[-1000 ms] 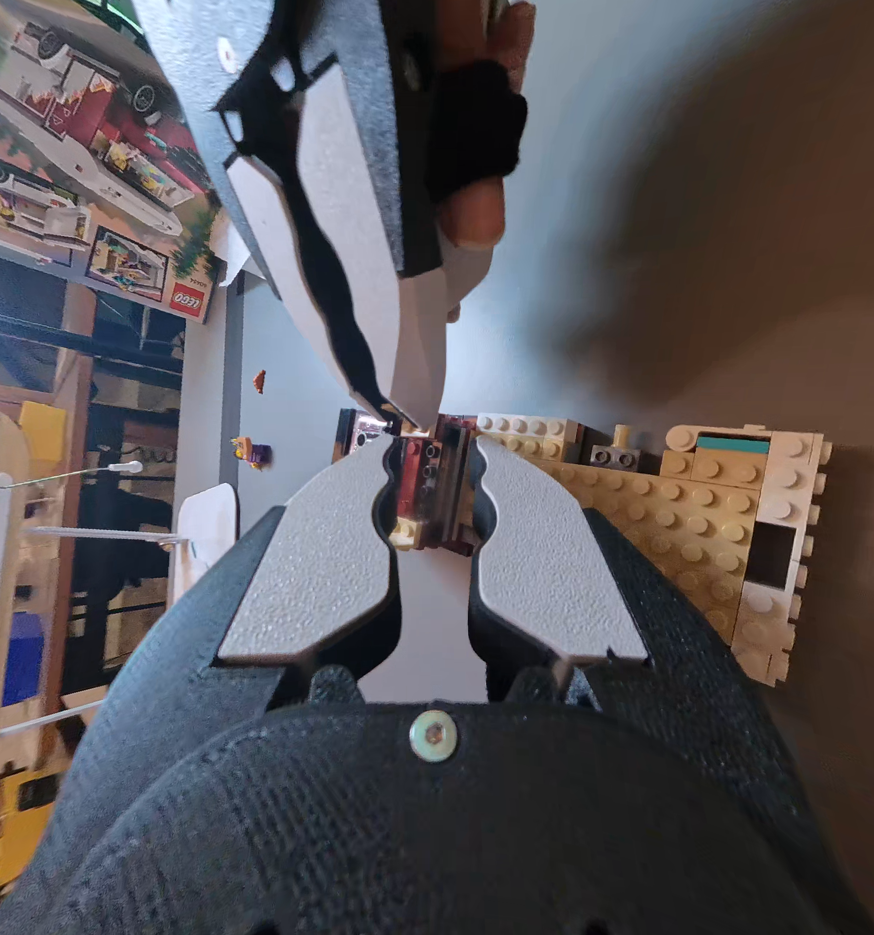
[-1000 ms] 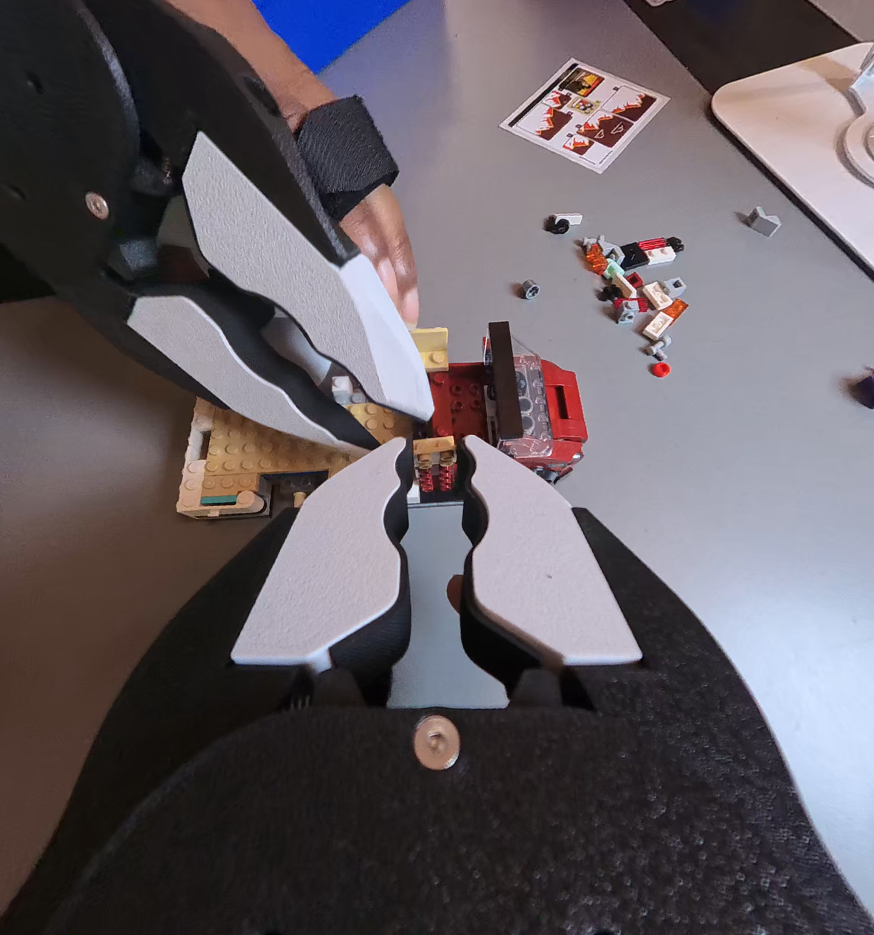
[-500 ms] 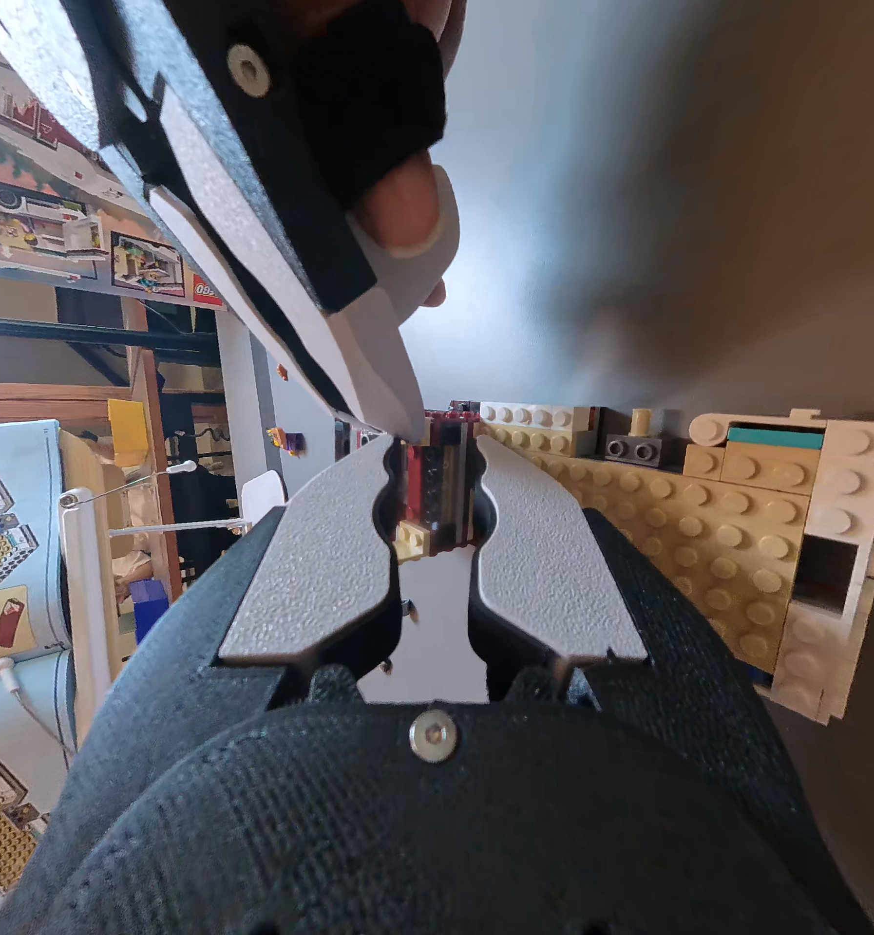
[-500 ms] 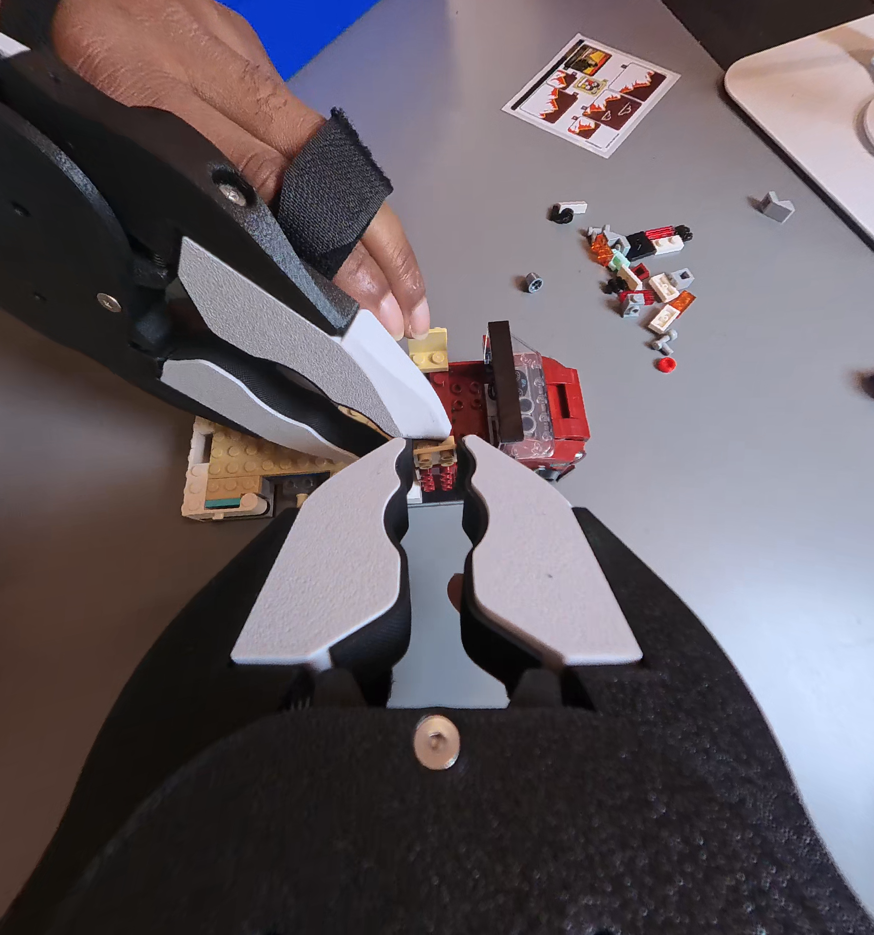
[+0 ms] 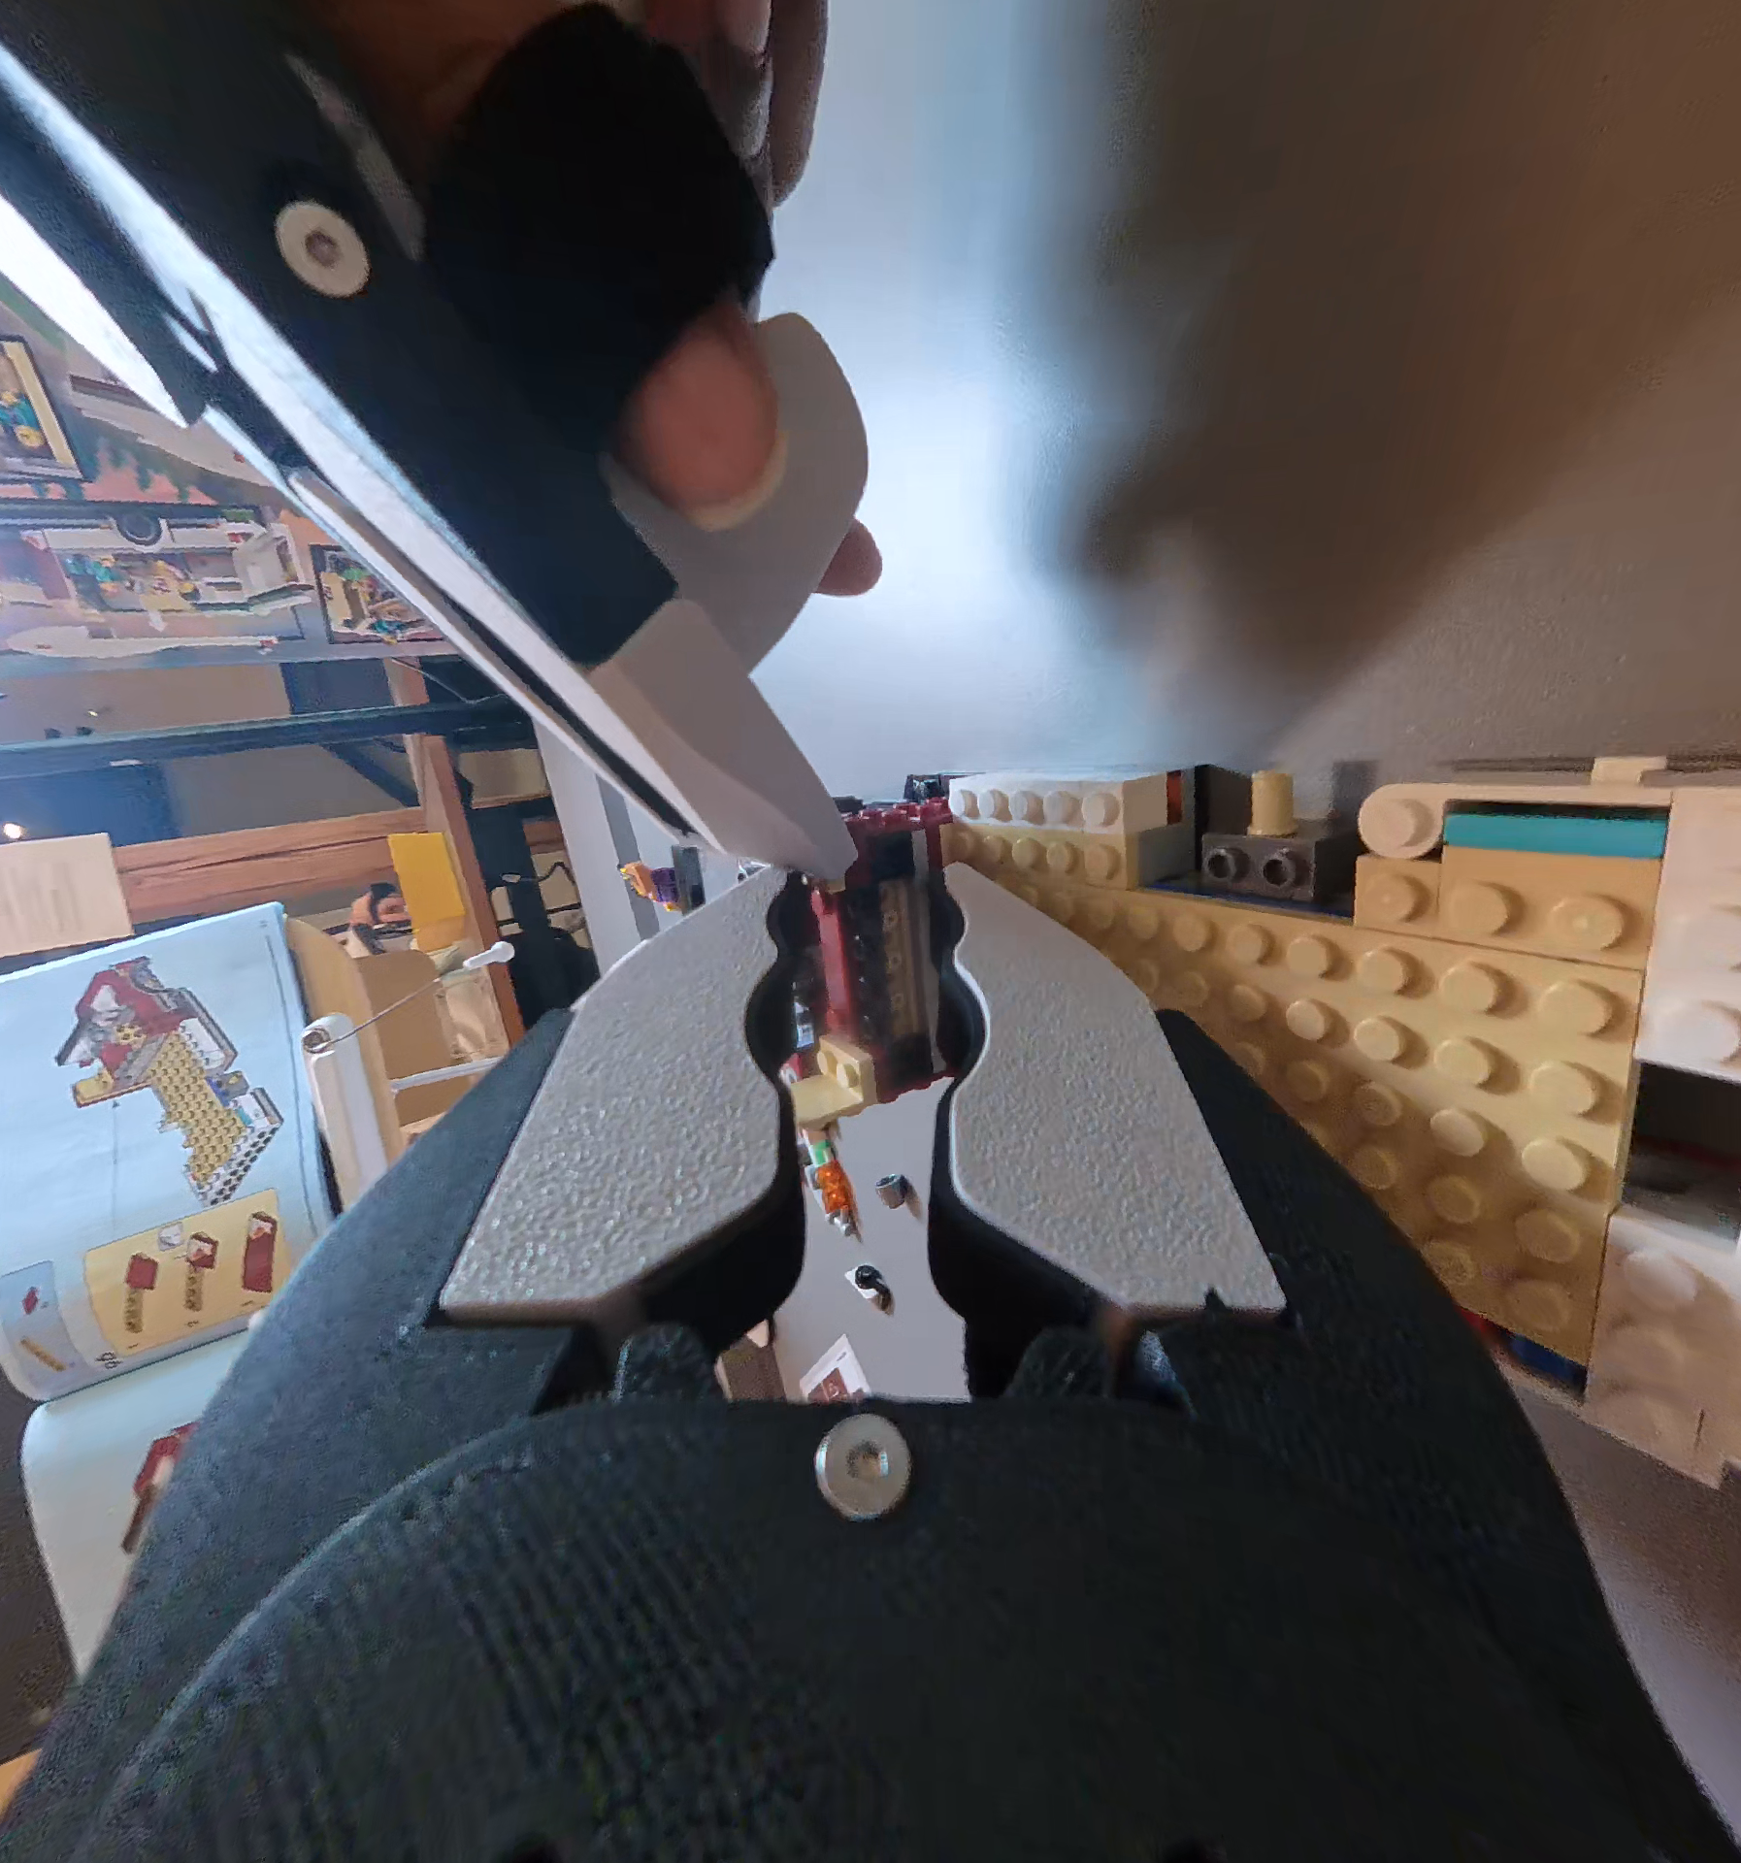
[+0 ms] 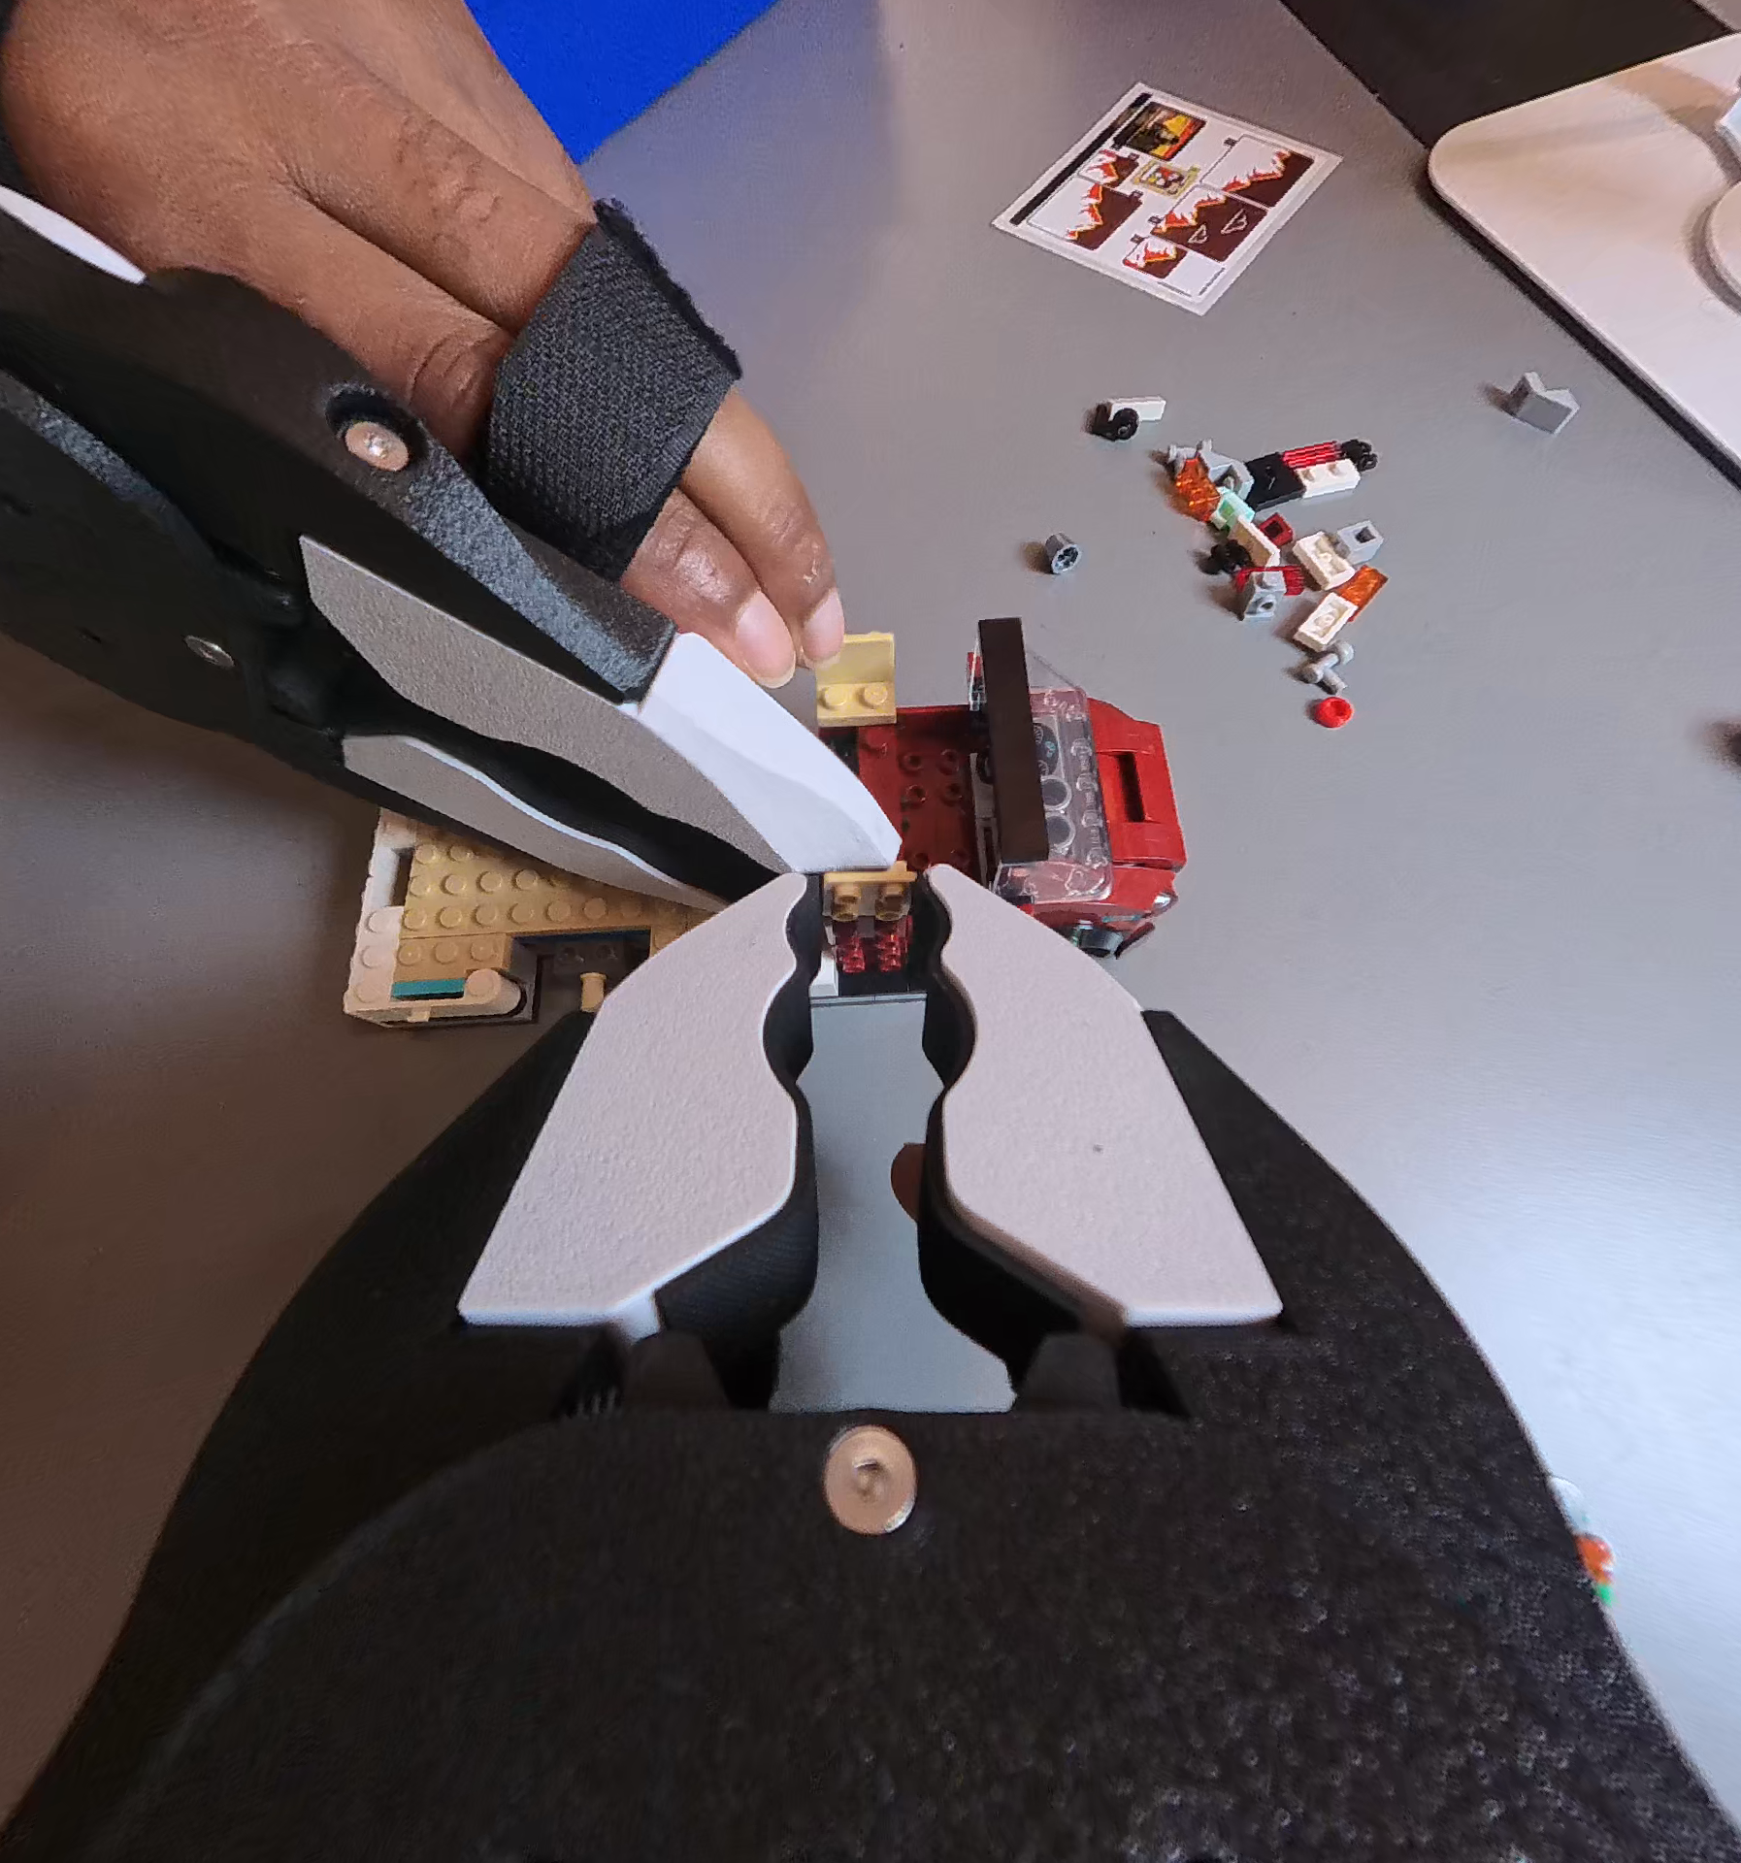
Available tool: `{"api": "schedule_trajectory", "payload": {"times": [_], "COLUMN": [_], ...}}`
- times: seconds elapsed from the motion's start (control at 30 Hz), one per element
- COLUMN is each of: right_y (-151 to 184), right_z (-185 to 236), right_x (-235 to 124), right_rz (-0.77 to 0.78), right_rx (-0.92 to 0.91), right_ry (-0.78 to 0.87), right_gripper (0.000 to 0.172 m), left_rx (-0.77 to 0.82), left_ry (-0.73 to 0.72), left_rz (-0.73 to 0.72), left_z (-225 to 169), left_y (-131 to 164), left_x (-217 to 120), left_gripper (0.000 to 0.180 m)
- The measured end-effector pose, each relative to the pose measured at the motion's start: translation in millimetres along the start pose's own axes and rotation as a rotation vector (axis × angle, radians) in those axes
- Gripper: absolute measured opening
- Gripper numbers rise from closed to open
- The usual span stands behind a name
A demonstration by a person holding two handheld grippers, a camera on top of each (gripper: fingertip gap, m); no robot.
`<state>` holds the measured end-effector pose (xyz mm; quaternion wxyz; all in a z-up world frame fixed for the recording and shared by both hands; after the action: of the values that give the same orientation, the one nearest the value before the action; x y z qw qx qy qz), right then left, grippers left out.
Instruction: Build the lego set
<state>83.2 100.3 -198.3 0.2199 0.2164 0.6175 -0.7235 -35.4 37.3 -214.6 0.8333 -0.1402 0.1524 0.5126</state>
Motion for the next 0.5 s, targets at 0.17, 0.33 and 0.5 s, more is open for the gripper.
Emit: {"api": "schedule_trajectory", "payload": {"times": [0.17, 0.33, 0.5], "right_y": [3, 6, 12], "right_z": [2, 6, 12], "right_x": [4, 0, -12], "right_rz": [0.014, -0.001, -0.034], "right_rx": [-0.022, -0.007, 0.01], "right_ry": [0.024, 0.042, 0.071], "right_gripper": [0.017, 0.023, 0.024], "left_rx": [0.019, -0.107, -0.287], "left_ry": [-0.008, 0.036, 0.052], "left_rz": [-0.001, -0.037, -0.069], "left_z": [-1, 4, 17], "left_y": [-1, 1, 7], "left_x": [0, 1, -8], "left_gripper": [0.023, 0.024, 0.038]}}
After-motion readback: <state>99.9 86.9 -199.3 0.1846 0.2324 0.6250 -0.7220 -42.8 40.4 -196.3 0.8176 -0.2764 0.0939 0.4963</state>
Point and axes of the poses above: each gripper's, where its closed fingertips meet, x out along the fingers, y out of its underside, z = x × y across the jaws, the point moved 10 cm from there along -x, back along the fingers, and after that the axes turned 9 degrees about -y, right-handed, at the moved point
